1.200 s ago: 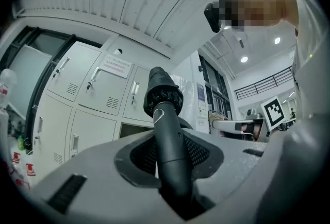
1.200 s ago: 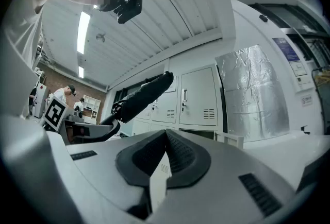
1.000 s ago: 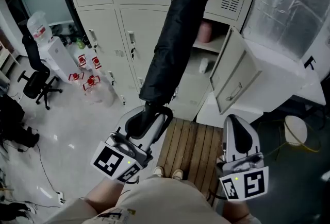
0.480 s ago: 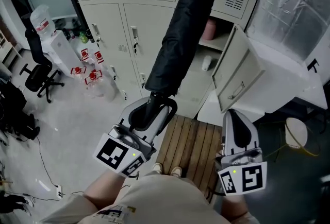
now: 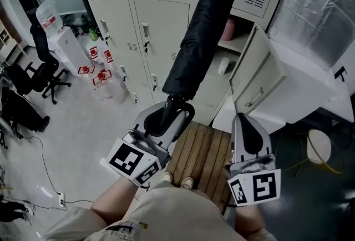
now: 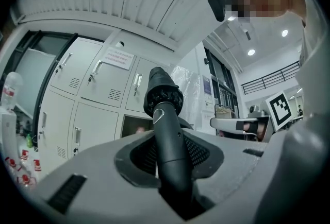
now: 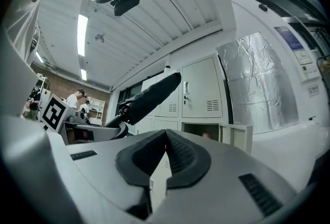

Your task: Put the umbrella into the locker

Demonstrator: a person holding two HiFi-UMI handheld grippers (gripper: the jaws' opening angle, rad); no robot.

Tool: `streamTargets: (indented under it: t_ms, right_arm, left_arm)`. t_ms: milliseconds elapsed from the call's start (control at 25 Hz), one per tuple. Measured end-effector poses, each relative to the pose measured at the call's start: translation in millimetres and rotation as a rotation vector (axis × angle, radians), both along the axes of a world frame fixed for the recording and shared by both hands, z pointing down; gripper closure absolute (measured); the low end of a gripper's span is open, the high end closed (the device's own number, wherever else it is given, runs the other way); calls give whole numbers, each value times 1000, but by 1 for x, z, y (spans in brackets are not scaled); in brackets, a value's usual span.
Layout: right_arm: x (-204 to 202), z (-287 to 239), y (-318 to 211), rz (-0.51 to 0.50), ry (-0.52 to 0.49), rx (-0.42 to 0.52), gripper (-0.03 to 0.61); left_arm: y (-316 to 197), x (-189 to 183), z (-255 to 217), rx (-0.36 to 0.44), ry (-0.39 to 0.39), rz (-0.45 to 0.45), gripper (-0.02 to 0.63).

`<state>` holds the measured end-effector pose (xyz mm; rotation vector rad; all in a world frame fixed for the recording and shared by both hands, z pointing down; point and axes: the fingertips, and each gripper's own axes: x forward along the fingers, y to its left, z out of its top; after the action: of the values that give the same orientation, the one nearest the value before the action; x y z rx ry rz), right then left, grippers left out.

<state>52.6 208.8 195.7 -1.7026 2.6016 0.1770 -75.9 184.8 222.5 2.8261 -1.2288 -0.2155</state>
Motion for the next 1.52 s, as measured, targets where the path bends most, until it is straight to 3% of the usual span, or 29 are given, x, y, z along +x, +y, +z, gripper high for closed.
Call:
streamTargets:
  t_ms: [720,1520]
  right_arm:
    - [30,53,-45,-70,-37,-77,571]
    - [18,138,-140,-65,-11,-201,571]
  left_arm:
    - [-14,29,74,-149,-58,-76,505]
    - [-91,18,203,-328,-131,-106,505]
